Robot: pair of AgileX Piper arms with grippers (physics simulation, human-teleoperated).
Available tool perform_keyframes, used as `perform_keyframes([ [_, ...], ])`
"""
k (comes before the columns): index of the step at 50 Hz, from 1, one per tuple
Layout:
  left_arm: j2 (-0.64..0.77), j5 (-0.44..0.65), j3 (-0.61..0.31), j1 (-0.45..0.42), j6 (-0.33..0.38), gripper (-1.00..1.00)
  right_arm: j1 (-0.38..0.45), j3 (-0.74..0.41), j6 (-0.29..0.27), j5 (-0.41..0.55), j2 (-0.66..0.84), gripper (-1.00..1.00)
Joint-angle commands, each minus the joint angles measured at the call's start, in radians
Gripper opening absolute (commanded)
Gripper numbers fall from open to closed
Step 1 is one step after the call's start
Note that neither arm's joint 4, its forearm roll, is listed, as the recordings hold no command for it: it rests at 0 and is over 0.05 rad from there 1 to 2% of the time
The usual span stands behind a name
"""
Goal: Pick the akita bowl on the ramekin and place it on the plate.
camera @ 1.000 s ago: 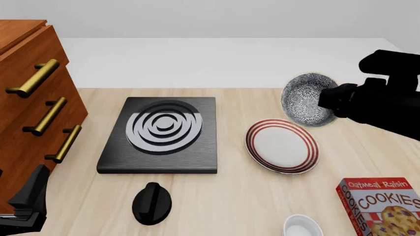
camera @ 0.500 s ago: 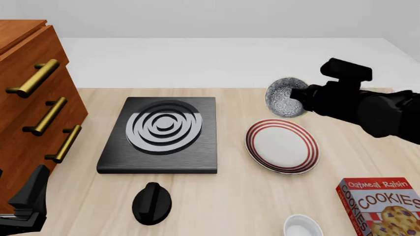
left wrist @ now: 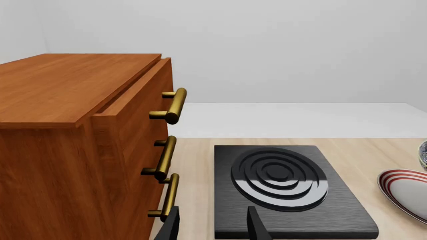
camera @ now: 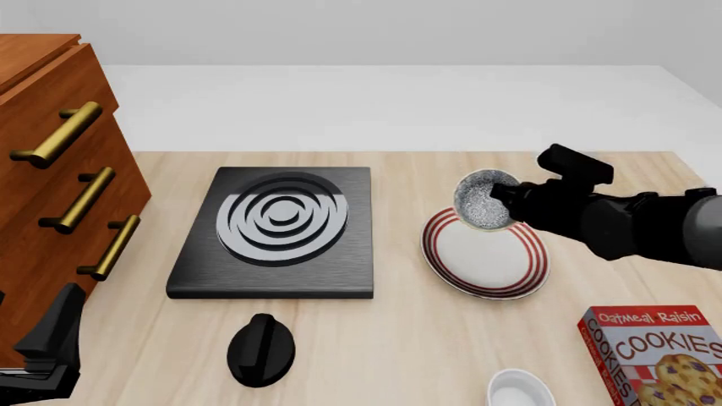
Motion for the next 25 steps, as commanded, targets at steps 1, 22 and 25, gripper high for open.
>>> perform_keyframes([
  [1,0.000,0.001,-0.001,0.000,0.000,1.00,-0.026,0.027,0.032,-0.059,0.053,-1.00],
  [22,0.001,0.001,-0.001,0.000,0.000,1.00,-0.036,0.090,0.069,-0.136,0.105,-1.00],
  [25,-0.001,0.002,-0.002,0.000,0.000,1.00,-0.035,0.093,0.070,-0.143,0.112,-1.00],
])
